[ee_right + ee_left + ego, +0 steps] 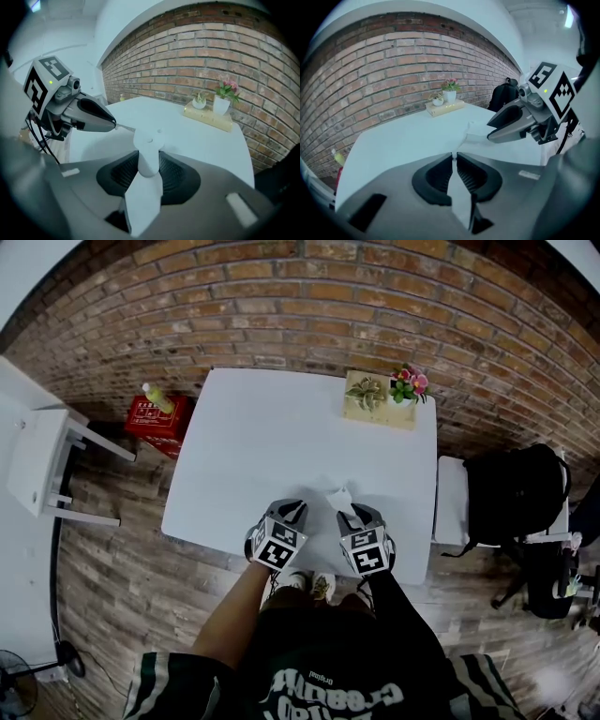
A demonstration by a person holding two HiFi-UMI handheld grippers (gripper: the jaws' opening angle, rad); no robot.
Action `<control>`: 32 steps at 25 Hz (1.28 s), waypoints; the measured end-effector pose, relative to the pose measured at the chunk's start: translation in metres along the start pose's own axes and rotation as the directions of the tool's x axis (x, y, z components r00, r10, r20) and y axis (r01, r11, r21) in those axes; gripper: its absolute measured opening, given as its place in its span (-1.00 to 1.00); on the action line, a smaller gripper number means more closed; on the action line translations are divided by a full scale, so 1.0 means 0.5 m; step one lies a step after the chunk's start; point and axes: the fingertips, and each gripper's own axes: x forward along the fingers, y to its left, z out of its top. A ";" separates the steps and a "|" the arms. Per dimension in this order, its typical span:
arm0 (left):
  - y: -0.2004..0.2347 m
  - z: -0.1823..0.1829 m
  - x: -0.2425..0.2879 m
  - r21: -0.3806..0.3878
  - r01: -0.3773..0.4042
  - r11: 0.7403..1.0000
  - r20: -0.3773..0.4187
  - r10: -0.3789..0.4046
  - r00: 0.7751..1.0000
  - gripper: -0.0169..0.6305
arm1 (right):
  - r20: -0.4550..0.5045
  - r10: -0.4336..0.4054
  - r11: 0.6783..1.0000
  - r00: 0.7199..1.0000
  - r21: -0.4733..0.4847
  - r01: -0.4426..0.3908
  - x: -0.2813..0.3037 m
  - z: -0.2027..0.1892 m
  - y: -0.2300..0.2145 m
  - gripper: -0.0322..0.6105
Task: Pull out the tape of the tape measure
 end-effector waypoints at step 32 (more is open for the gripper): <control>0.116 0.524 -0.470 0.071 -0.489 0.869 0.710 0.300 0.637 -0.83 | 0.727 -0.278 0.925 0.628 0.026 0.379 -0.418 0.493 -0.123 -0.44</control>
